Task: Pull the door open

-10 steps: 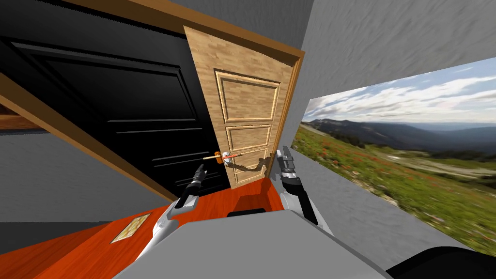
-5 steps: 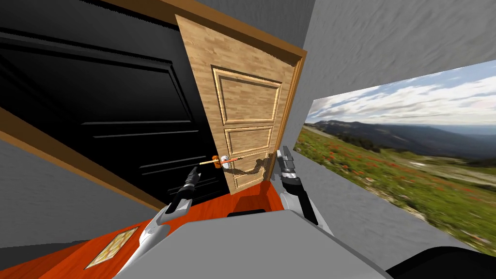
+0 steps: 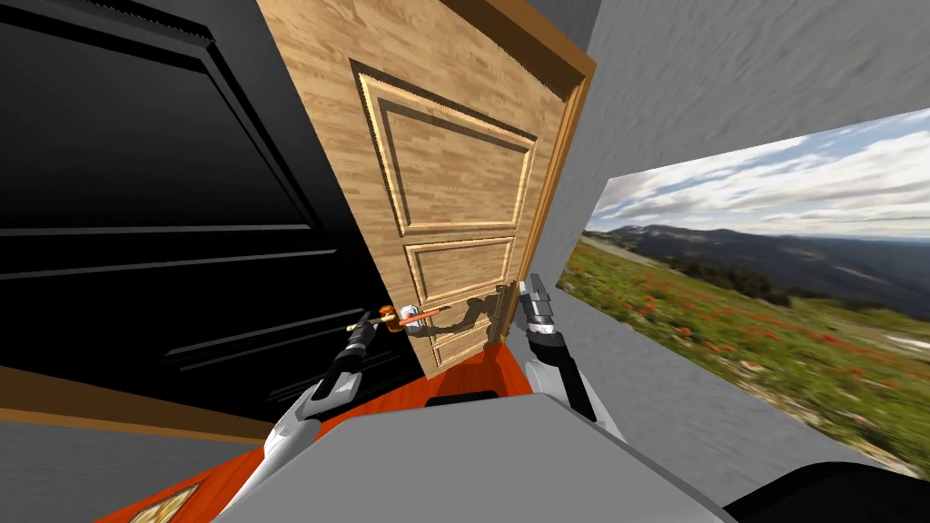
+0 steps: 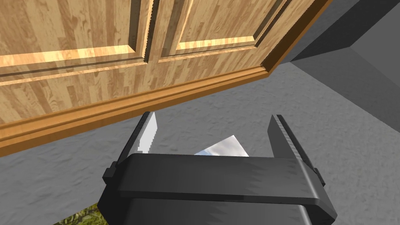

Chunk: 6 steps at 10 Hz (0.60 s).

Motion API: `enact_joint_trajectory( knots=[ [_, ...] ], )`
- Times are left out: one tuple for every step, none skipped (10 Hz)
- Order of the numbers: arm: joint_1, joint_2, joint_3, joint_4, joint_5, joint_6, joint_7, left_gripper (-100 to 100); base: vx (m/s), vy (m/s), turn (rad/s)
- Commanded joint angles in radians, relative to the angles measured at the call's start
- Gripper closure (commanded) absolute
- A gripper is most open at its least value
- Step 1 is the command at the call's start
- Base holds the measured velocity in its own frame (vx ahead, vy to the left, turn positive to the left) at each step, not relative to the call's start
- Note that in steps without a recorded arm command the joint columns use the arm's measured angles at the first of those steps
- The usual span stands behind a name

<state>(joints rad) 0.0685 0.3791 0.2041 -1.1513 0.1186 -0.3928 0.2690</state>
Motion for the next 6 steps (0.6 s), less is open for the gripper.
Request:
enact_joint_trajectory(
  knots=[
    [0.0, 0.001, 0.002, -0.002, 0.0, 0.004, -0.001, 100, -0.021, 0.002, 0.031],
    [0.0, 0.001, 0.002, -0.002, 0.0, 0.004, -0.001, 100, -0.038, 0.007, -0.024],
    [0.0, 0.001, 0.002, -0.002, 0.0, 0.004, -0.001, 100, -0.023, 0.01, -0.021],
    [0.0, 0.001, 0.002, -0.002, 0.0, 0.004, -0.001, 100, -0.009, 0.006, -0.008],
    [0.0, 0.001, 0.002, -0.002, 0.0, 0.004, -0.001, 100, 0.0, 0.0, 0.0],
    [0.0, 0.001, 0.002, -0.002, 0.0, 0.004, -0.001, 100, 0.0, 0.0, 0.0]
  ],
)
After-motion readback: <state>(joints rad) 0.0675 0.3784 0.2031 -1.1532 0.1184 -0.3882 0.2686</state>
